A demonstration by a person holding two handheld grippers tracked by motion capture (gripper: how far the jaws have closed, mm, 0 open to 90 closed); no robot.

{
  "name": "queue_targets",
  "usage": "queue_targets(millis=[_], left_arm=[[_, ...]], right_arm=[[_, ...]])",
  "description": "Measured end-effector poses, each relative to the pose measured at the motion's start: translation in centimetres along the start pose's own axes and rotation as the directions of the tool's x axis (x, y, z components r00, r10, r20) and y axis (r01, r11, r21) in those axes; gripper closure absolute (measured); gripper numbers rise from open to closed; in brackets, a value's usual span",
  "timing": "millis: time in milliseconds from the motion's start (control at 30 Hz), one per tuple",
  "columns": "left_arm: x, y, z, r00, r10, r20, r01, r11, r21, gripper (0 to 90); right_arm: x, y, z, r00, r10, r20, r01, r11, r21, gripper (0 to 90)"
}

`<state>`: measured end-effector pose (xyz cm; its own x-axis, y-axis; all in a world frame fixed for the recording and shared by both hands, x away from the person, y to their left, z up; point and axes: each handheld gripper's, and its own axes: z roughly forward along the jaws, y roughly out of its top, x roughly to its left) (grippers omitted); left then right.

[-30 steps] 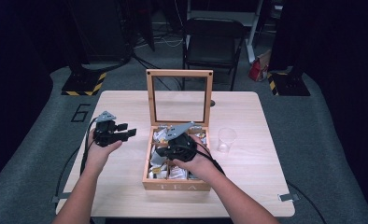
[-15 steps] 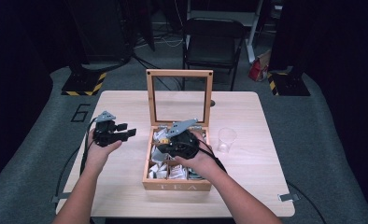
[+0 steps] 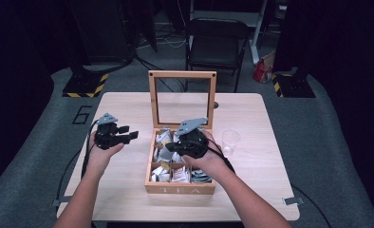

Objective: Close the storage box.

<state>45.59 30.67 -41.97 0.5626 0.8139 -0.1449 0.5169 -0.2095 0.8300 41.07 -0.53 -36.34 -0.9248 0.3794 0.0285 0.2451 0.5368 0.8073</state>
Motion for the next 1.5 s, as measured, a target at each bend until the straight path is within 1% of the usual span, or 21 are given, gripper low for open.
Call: queue_targets(millis=[33,67,167,233,267,433,467,533,667,733,867,933,1033,1200,1267,1367,1500], left_arm=[[0.0,0.0,0.0,1.0000,0.000,0.000,0.000,1.0000,0.000,45.6],[0.0,0.0,0.0,1.0000,0.001,0.001,-0.001,1.0000,0.003,45.6],[0.1,0.0,-0.1,1.0000,-0.002,0.002,0.002,1.0000,0.001,45.6],[0.1,0.0,-0.1,1.0000,-0.005,0.002,0.005,1.0000,-0.002,45.5],[0.1,0.0,-0.1,1.0000,-0.005,0.001,0.005,1.0000,-0.002,45.5],[0.1,0.0,-0.1,1.0000,-0.003,0.000,0.003,1.0000,0.000,45.4],[0.1,0.0,-0.1,1.0000,-0.004,0.000,0.004,1.0000,0.000,45.3],[0.1,0.0,-0.1,1.0000,-0.004,-0.001,0.004,1.0000,-0.002,45.3],[0.1,0.0,-0.1,1.0000,-0.004,-0.001,0.004,1.0000,0.001,45.3],[0.1,0.0,-0.1,1.0000,-0.005,-0.002,0.005,1.0000,-0.002,45.3],[0.2,0.0,-0.1,1.0000,-0.009,-0.002,0.009,1.0000,-0.001,45.3],[0.2,0.0,-0.1,1.0000,-0.007,-0.003,0.007,1.0000,0.000,45.3],[0.2,-0.1,-0.1,1.0000,-0.008,-0.005,0.008,1.0000,-0.001,45.3],[0.3,-0.1,-0.1,1.0000,-0.007,-0.004,0.007,1.0000,0.003,45.3],[0.3,-0.1,-0.1,1.0000,-0.006,-0.004,0.006,1.0000,0.003,45.3],[0.3,-0.1,-0.1,1.0000,-0.007,-0.004,0.007,1.0000,0.002,45.3],[0.3,-0.1,-0.2,0.9999,-0.014,-0.005,0.014,0.9999,0.000,45.3]], right_arm=[[0.0,0.0,0.0,1.0000,0.000,0.000,0.000,1.000,0.000,90.0],[-0.2,-0.1,-0.2,0.9999,0.014,0.008,-0.014,1.000,0.004,90.0],[-0.5,-0.2,-0.5,0.9997,0.020,0.017,-0.020,1.000,0.003,90.0],[-0.7,-0.3,-0.7,0.9996,0.015,0.024,-0.015,1.000,0.001,90.0],[-0.9,-0.4,-1.0,0.9991,0.021,0.038,-0.021,1.000,0.000,90.0],[-1.5,-0.6,-1.5,0.9981,0.024,0.056,-0.024,1.000,-0.001,90.0],[-1.8,-0.8,-1.8,0.9971,0.034,0.068,-0.034,0.999,-0.002,90.0],[-1.9,-0.9,-1.9,0.9967,0.038,0.072,-0.038,0.999,-0.002,90.0],[-2.7,-1.3,-2.5,0.9933,0.063,0.097,-0.062,0.998,-0.007,90.0],[-2.9,-1.4,-2.6,0.9928,0.058,0.105,-0.058,0.998,-0.008,90.0],[-3.5,-1.7,-3.1,0.9902,0.074,0.118,-0.074,0.997,-0.005,90.0],[-3.9,-1.8,-3.5,0.9883,0.077,0.132,-0.077,0.997,-0.008,90.0],[-4.2,-1.9,-3.8,0.9869,0.080,0.140,-0.079,0.997,-0.013,90.0],[-4.8,-2.0,-4.7,0.9816,0.097,0.164,-0.096,0.995,-0.018,90.0],[-4.9,-2.0,-4.7,0.9817,0.090,0.168,-0.088,0.996,-0.018,90.0],[-5.4,-2.2,-5.2,0.9773,0.102,0.186,-0.100,0.995,-0.019,90.0],[-5.8,-2.4,-5.7,0.9744,0.103,0.200,-0.101,0.995,-0.020,90.0]])
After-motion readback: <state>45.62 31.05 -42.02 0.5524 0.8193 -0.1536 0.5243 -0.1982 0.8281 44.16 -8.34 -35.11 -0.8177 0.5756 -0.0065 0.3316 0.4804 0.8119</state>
